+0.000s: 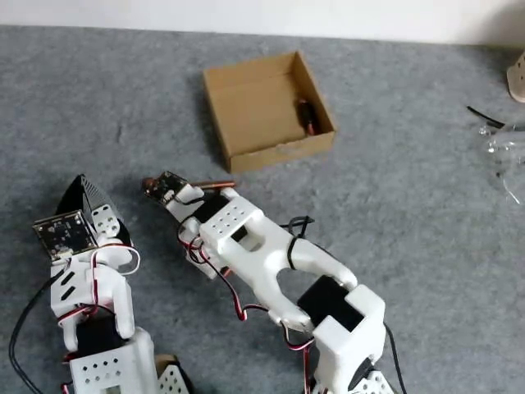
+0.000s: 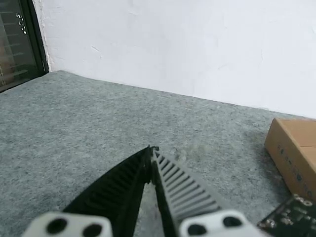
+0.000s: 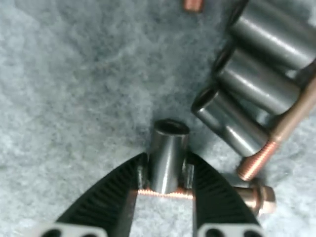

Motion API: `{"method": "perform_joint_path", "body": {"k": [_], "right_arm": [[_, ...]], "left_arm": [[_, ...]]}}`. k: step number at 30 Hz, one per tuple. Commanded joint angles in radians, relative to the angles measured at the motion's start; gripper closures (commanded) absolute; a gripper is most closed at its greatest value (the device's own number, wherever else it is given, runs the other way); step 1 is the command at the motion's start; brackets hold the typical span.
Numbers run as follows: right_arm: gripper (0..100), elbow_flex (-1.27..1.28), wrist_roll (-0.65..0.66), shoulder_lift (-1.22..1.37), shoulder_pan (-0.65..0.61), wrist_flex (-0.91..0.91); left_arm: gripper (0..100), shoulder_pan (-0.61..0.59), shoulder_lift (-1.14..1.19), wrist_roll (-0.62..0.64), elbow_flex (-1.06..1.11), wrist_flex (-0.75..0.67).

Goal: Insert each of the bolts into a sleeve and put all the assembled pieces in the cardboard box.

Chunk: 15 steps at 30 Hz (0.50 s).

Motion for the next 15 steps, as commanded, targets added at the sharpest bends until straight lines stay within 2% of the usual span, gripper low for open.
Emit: {"method": "perform_joint_path", "body": {"k": [1,10,14,15], "right_arm": [[87.8,-0.042,-0.006,-0.012,0.018,0.01],[88.4,-0.041,-0.006,-0.01,0.018,0.01],[99.8,-0.041,-0.009,-0.01,0.018,0.01],[99.1,-0.041,-0.011,-0.01,0.018,0.01]], "left_arm": [[99,-0.002,-0.015,0.006,0.019,-0.017],[99,-0.002,-0.015,0.006,0.019,-0.017],[99,-0.002,-0.015,0.006,0.019,-0.017],[99,-0.002,-0.015,0.006,0.019,-0.017]]}}
